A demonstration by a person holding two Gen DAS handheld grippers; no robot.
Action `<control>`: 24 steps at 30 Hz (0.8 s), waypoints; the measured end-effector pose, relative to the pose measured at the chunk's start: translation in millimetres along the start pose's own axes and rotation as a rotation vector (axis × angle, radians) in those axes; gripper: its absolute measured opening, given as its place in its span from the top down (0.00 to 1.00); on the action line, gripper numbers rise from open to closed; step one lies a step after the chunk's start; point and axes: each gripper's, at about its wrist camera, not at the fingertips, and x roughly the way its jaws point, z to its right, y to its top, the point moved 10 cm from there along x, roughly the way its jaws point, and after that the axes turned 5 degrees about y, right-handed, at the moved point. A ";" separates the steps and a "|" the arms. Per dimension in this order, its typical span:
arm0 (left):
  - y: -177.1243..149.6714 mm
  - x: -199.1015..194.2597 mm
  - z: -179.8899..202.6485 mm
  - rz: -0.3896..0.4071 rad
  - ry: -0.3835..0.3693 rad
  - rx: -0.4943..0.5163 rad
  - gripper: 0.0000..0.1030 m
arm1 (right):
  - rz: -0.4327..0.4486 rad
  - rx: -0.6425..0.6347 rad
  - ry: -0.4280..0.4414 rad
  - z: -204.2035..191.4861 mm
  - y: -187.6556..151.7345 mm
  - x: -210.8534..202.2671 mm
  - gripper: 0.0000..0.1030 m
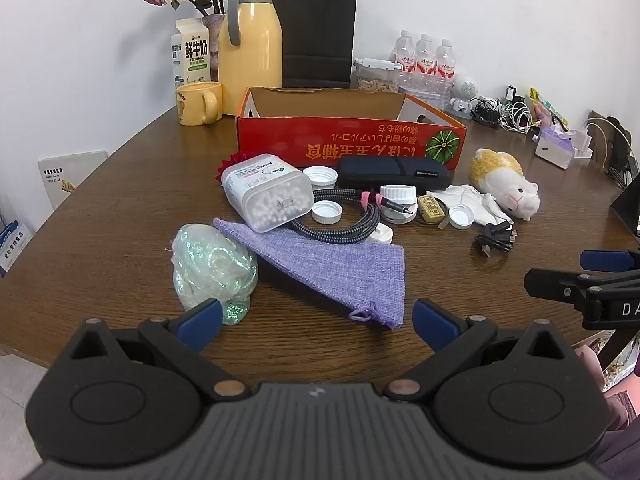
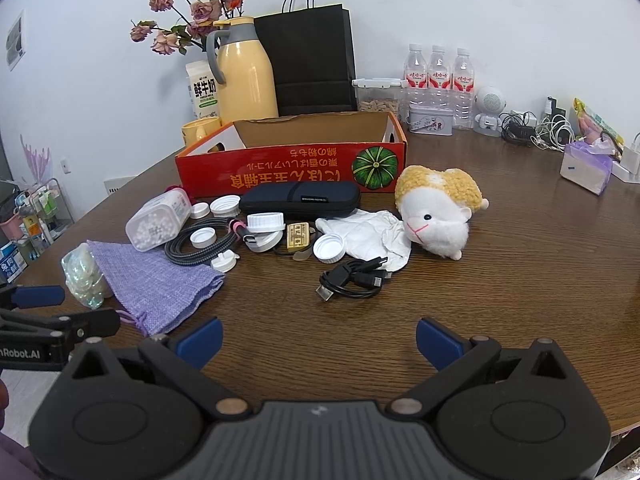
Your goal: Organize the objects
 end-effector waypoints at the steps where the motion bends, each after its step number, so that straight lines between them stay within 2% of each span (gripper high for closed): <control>1: -0.1 0.2 -0.1 0.000 0.000 0.000 0.00 | 0.000 0.000 0.000 0.1 0.2 -0.1 0.00; 24: -0.3 2.3 -1.8 -0.006 0.001 -0.001 0.00 | 0.002 0.000 -0.001 0.8 1.3 -0.3 0.00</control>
